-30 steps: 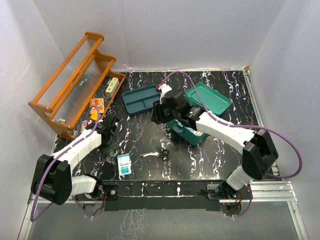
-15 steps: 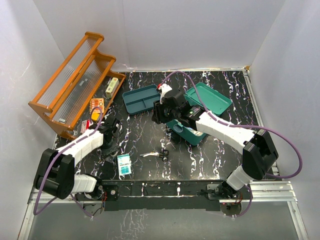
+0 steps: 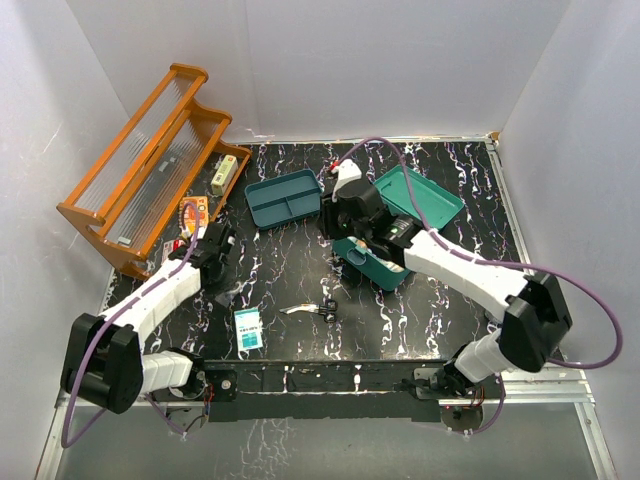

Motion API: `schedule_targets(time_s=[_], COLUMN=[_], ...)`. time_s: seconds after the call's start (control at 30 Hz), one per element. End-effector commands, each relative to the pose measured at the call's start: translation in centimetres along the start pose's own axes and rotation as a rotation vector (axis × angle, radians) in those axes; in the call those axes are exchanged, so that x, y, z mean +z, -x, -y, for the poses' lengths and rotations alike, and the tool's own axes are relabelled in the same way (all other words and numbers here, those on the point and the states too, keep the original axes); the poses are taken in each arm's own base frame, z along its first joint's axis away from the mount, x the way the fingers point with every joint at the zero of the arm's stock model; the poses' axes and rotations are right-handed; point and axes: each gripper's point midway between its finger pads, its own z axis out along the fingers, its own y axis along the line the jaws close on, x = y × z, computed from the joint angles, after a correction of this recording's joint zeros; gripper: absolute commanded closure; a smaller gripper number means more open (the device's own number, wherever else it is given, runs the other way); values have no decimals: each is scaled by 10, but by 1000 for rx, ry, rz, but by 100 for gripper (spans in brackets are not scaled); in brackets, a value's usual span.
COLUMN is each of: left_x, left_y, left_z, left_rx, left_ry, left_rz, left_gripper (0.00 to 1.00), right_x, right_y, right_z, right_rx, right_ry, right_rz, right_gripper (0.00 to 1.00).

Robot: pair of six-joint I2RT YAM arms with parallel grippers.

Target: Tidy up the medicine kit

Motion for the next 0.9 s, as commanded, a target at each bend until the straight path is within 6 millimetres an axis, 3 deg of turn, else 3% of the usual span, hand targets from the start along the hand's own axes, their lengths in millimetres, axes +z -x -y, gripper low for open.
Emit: schedule_targets(time_s=[0.0, 0.3, 0.43, 0.53, 0.67, 0.87], left_x=[-34, -87, -96, -97, -104, -104], left_y=[56, 119, 130, 126, 104, 91], left_z=[52, 148, 195, 236, 292, 335], left_rx=[73, 49, 35, 90, 292, 412], left_ry=[-218, -554, -675, -725, -778, -782], left_rz=[136, 194, 172, 153, 172, 184], left_gripper=[95, 95, 94, 94, 92, 91], right_x=[-29, -66, -87, -99, -113, -130], right_y=[69, 96, 99, 96, 93, 91], right_z=[24, 89, 115, 128, 141, 165], right_rx=[71, 183, 231, 254, 264, 271], right_ry=[-130, -373, -478, -530, -586, -655], right_rz=[271, 408, 458, 481, 500, 511], right_gripper=[73, 72, 71, 70, 70, 69])
